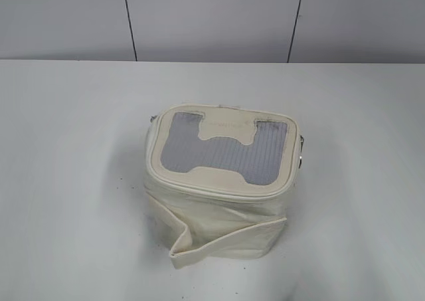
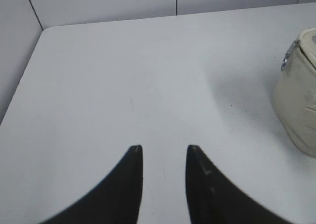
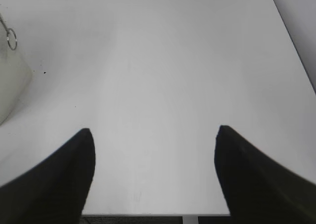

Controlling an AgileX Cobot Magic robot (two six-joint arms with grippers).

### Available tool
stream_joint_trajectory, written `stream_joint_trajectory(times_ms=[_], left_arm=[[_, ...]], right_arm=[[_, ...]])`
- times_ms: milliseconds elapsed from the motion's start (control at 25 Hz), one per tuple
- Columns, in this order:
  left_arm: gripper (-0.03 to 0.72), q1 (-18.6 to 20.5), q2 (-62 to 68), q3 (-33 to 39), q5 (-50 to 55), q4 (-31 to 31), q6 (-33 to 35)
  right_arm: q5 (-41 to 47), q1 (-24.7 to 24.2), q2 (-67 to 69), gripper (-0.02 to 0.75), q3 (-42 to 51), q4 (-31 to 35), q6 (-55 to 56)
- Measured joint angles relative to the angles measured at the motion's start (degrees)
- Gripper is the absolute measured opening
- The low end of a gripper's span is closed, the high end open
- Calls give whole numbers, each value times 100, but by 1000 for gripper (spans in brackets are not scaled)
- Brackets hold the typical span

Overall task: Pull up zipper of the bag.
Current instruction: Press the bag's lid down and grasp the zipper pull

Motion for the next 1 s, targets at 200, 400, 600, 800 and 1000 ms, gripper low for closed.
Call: stream_joint_trajectory(times_ms=[200, 400, 600, 800, 1000], left_arm=[[235, 0, 0, 0, 0, 0, 0], [235, -5, 0, 0, 0, 0, 0], [235, -153, 23, 0, -5, -21, 0], [237, -269, 545, -221, -243, -273, 0], [239, -274, 1281, -323, -903, -571, 0]], right_arm=[[0, 0, 0, 586, 0, 0, 0], [0, 0, 0, 586, 0, 0, 0], [0, 0, 0, 586, 0, 0, 0], [-117, 0, 209, 586, -49, 23, 0], [-1025, 0, 1086, 586, -253, 416, -35]])
